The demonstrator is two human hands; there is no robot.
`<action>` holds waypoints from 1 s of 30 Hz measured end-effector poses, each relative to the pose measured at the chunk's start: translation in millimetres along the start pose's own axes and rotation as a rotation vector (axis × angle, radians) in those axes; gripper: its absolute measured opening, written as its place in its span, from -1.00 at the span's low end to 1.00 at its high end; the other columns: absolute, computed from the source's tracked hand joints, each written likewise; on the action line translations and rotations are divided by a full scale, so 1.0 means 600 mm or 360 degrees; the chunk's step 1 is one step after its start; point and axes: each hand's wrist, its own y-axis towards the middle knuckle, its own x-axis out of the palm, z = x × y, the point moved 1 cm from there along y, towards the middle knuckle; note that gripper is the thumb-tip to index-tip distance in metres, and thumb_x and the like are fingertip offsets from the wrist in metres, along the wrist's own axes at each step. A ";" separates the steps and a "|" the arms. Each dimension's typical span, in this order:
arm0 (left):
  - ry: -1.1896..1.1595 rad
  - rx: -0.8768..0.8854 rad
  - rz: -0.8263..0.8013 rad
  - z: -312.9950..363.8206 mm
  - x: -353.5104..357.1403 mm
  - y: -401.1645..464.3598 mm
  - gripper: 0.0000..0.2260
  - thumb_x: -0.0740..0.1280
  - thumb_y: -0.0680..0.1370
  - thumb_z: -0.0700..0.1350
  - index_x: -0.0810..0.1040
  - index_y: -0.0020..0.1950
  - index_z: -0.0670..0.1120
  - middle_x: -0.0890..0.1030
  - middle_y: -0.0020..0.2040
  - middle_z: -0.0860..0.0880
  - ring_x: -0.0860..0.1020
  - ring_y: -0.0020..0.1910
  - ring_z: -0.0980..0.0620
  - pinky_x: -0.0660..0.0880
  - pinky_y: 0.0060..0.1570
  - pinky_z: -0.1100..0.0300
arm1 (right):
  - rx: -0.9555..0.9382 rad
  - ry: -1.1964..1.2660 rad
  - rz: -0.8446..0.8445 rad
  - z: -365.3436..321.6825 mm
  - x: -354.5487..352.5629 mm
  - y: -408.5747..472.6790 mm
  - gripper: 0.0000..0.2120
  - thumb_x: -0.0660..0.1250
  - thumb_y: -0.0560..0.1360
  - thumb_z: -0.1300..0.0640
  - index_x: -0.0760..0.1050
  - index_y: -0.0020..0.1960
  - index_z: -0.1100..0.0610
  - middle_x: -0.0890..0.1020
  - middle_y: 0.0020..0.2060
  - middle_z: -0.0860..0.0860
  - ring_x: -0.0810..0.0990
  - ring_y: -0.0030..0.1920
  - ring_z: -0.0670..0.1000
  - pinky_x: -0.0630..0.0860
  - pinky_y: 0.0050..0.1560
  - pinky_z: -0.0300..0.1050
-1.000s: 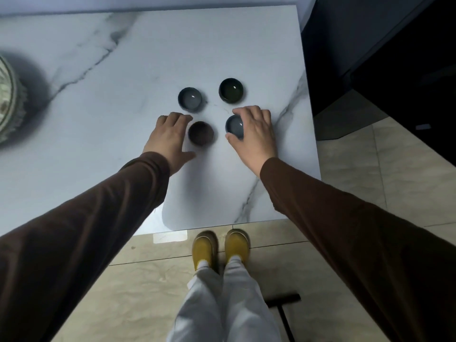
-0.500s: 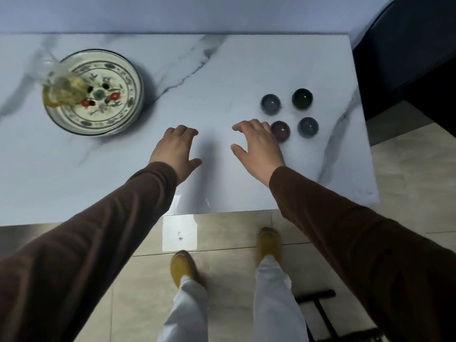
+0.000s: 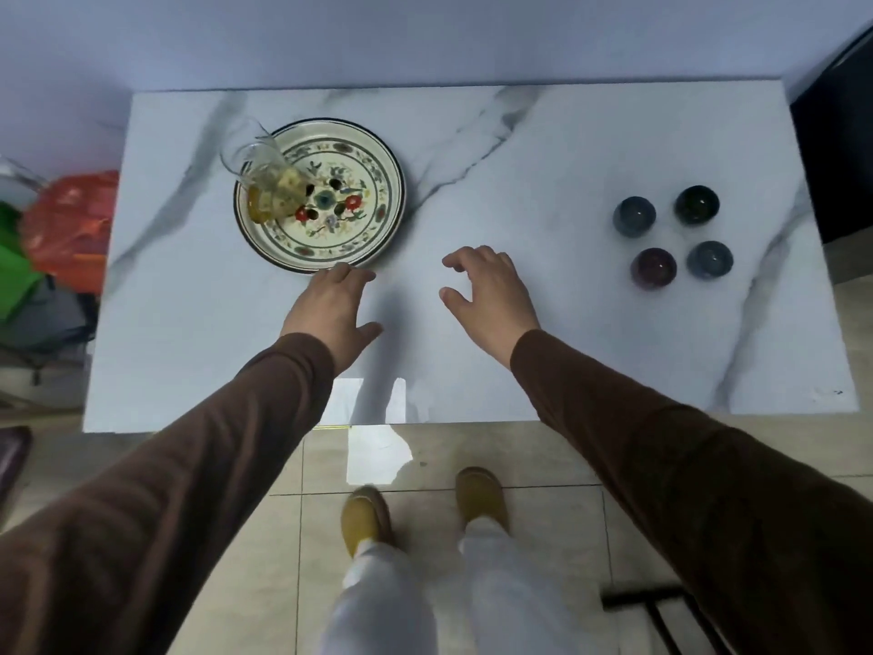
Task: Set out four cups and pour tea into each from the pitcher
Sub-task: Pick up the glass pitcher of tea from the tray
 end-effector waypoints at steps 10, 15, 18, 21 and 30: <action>-0.0057 -0.0006 -0.0003 -0.239 -0.081 0.004 -0.51 0.40 0.44 -0.01 0.41 0.34 -0.07 0.48 0.26 -0.12 0.40 0.25 -0.16 0.38 0.23 0.00 | 0.0173 0.0243 0.0069 -0.194 0.149 0.076 -0.71 0.32 0.53 0.07 0.49 0.24 0.09 0.56 0.16 0.01 0.48 0.20 0.05 0.44 0.25 -0.04; -0.0067 -0.0041 0.0007 -0.321 -0.106 0.038 -0.56 0.37 0.47 0.01 0.44 0.31 -0.06 0.49 0.25 -0.11 0.40 0.25 -0.15 0.39 0.20 0.01 | 0.0264 0.0467 0.0106 -0.259 0.198 0.125 -0.72 0.31 0.55 0.04 0.51 0.22 0.10 0.57 0.17 0.01 0.55 0.14 0.05 0.50 0.21 0.07; -0.0054 -0.0068 -0.0020 -0.352 -0.115 0.070 -0.58 0.37 0.47 0.02 0.47 0.29 -0.06 0.48 0.26 -0.10 0.39 0.26 -0.15 0.39 0.20 0.00 | 0.0336 0.0657 0.0135 -0.287 0.222 0.156 -0.71 0.31 0.56 0.02 0.52 0.24 0.09 0.57 0.18 -0.01 0.57 0.08 0.02 0.52 0.19 0.07; -0.0040 -0.0073 -0.0025 -0.373 -0.121 0.105 -0.58 0.37 0.47 0.02 0.46 0.30 -0.06 0.48 0.27 -0.11 0.37 0.28 -0.15 0.38 0.22 -0.01 | 0.0377 0.0773 0.0134 -0.305 0.245 0.191 -0.69 0.31 0.56 0.00 0.51 0.26 0.09 0.53 0.19 0.02 0.55 0.10 0.04 0.50 0.22 0.08; -0.0030 0.0130 -0.0015 -0.397 -0.117 0.177 -0.61 0.38 0.46 -0.01 0.47 0.27 -0.05 0.51 0.21 -0.13 0.39 0.22 -0.18 0.37 0.21 0.00 | 0.0651 0.1132 0.0305 -0.342 0.299 0.256 -0.70 0.27 0.59 -0.04 0.50 0.23 0.11 0.55 0.17 0.06 0.52 0.18 0.05 0.45 0.27 0.10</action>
